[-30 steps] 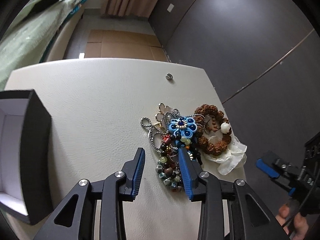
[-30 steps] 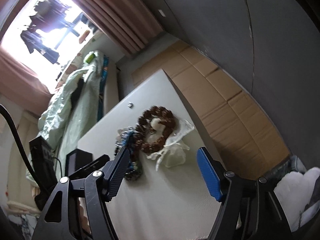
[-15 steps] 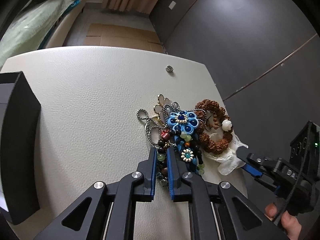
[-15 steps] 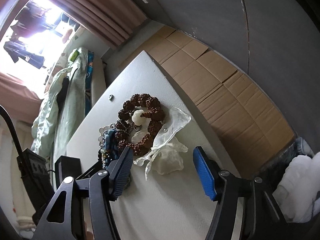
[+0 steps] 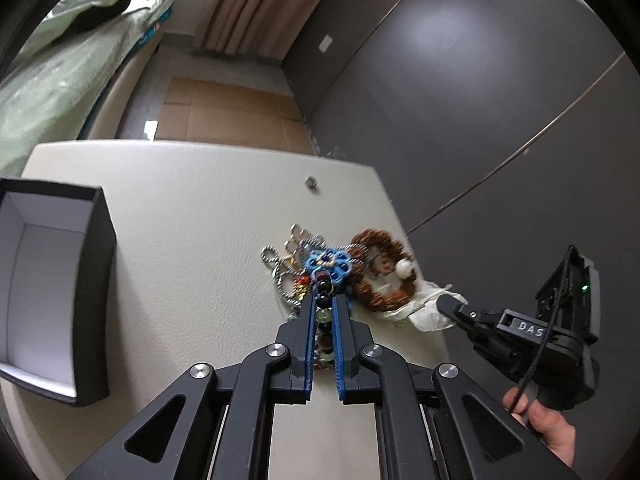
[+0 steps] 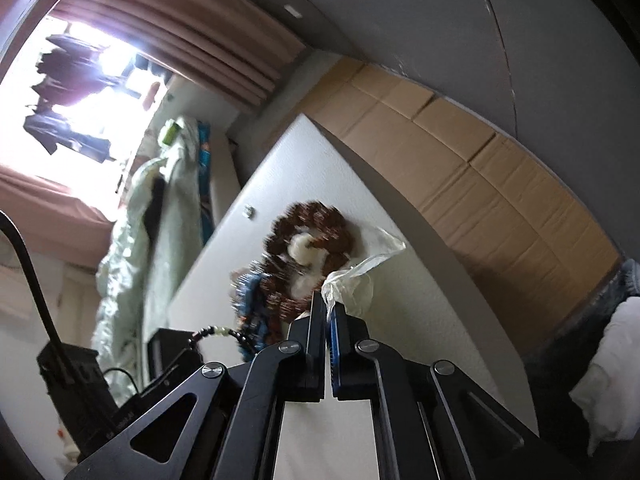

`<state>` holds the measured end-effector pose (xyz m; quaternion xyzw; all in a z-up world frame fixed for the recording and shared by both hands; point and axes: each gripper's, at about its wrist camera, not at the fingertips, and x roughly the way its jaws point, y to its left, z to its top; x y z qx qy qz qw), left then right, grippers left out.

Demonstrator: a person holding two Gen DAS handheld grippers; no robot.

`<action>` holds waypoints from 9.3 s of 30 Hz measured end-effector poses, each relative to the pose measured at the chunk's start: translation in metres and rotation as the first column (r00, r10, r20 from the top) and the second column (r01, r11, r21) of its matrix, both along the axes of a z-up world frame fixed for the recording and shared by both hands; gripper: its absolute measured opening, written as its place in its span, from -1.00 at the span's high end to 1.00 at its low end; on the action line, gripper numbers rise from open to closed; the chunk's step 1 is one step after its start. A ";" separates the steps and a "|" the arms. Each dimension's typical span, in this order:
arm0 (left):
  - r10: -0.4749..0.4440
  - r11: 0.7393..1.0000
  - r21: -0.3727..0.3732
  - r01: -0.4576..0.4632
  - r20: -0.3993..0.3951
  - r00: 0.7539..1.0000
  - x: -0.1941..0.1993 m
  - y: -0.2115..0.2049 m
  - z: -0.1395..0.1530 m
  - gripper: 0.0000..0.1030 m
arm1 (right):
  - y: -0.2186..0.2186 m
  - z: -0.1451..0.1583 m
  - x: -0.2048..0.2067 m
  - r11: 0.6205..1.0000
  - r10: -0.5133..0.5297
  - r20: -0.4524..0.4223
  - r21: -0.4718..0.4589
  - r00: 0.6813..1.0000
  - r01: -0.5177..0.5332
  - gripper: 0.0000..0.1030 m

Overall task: Organize jewelry
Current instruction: 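Carry the bracelet into the black box with the left tool while the right tool moves the bag aside, then return the left tool to the pile and grasp the small silver ring, then drop the ring into the black box with the left tool while the right tool grasps the brown bead bracelet, then lift the brown bead bracelet with the right tool and release it into the box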

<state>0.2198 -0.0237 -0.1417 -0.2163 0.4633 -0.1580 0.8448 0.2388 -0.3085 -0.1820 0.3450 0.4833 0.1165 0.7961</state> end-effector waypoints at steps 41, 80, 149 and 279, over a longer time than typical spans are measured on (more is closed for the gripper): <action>0.339 0.941 -0.088 -0.327 0.276 0.900 -0.082 0.148 0.094 0.85 | 0.176 0.073 -0.034 0.915 0.327 0.404 0.091 0.854 -0.393 0.93; 0.413 0.911 0.005 -0.413 -0.031 0.910 -0.047 0.157 0.029 0.44 | 0.173 0.066 -0.029 0.939 0.333 0.275 -0.013 0.902 -0.343 -0.14; 0.062 0.913 0.407 -0.009 -0.116 0.991 0.174 -0.079 -0.046 0.37 | -0.046 0.003 0.036 0.981 -0.181 -0.051 0.063 0.982 0.184 -0.18; 0.441 0.888 -0.175 -0.426 0.057 0.896 -0.064 0.230 0.064 -0.28 | 0.231 0.301 -0.068 0.856 0.470 0.617 -0.494 0.632 -0.154 0.63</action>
